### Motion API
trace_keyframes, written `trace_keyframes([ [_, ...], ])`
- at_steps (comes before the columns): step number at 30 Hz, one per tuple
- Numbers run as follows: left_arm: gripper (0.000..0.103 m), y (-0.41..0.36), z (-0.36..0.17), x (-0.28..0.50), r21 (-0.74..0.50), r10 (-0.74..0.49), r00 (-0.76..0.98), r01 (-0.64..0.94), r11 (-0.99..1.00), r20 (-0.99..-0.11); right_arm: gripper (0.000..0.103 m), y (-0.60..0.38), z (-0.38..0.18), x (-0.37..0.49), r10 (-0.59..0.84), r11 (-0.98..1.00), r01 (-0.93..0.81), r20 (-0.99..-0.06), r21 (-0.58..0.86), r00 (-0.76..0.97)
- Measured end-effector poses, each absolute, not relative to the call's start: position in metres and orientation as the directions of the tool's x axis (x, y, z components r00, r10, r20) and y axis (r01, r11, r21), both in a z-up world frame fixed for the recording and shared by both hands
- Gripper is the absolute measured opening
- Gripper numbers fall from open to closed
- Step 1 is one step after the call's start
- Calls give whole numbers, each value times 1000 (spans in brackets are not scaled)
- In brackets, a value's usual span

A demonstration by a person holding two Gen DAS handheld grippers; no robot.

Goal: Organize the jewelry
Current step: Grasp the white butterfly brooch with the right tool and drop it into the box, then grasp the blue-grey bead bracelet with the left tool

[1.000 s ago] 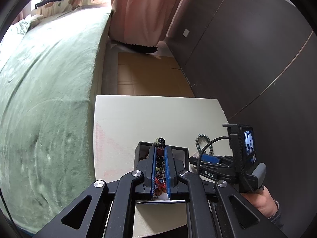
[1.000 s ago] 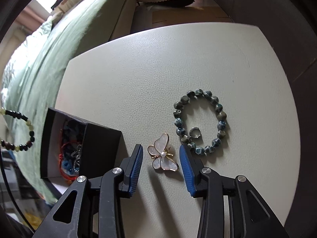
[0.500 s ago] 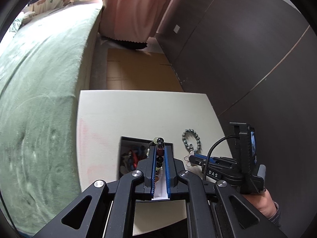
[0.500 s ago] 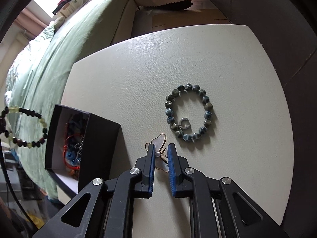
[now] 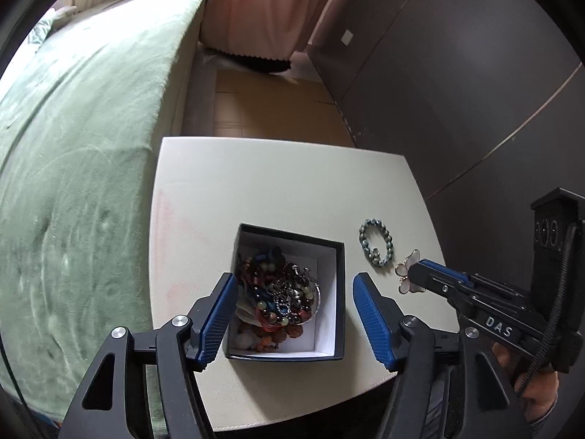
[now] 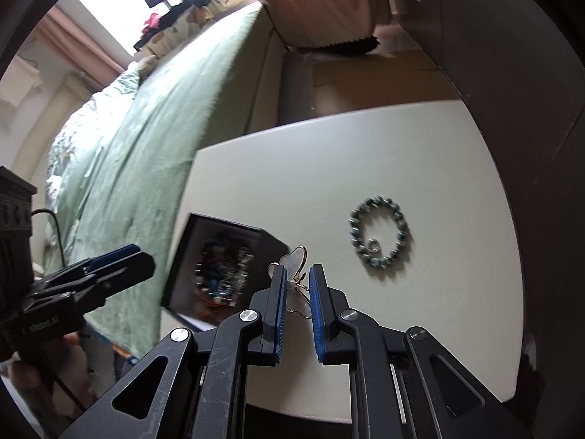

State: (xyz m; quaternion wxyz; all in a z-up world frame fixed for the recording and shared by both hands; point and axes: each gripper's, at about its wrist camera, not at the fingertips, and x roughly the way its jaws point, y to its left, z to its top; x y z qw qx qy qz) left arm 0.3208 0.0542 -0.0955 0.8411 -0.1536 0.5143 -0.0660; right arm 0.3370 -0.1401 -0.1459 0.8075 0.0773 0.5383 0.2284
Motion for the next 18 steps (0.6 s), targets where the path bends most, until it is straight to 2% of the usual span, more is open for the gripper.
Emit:
trace_keyframes([
  [7, 66, 79, -84, 310, -315, -228, 496, -97, 944, -838, 14, -104, -122, 327, 545, 823, -366, -783, 433, 299],
  [10, 66, 89, -80, 305, -315, -214, 507, -122, 941, -835, 14, -88, -116, 323, 619, 765, -425, -734, 483, 280],
  [11, 66, 91, -80, 305, -314, -210, 508, -128, 941, -836, 21, -84, -114, 321, 633, 751, -446, -725, 488, 272],
  [12, 66, 92, -79, 304, -313, -208, 508, -130, 941, -836, 43, -82, -113, 319, 630, 750, -455, -729, 481, 267],
  [14, 66, 93, -78, 303, -310, -205, 508, -130, 942, -837, 64, -85, -113, 318, 609, 772, -435, -735, 463, 299],
  [18, 66, 83, -78, 306, -312, -215, 510, -112, 944, -833, 64, -107, -120, 320, 603, 787, -377, -735, 488, 310],
])
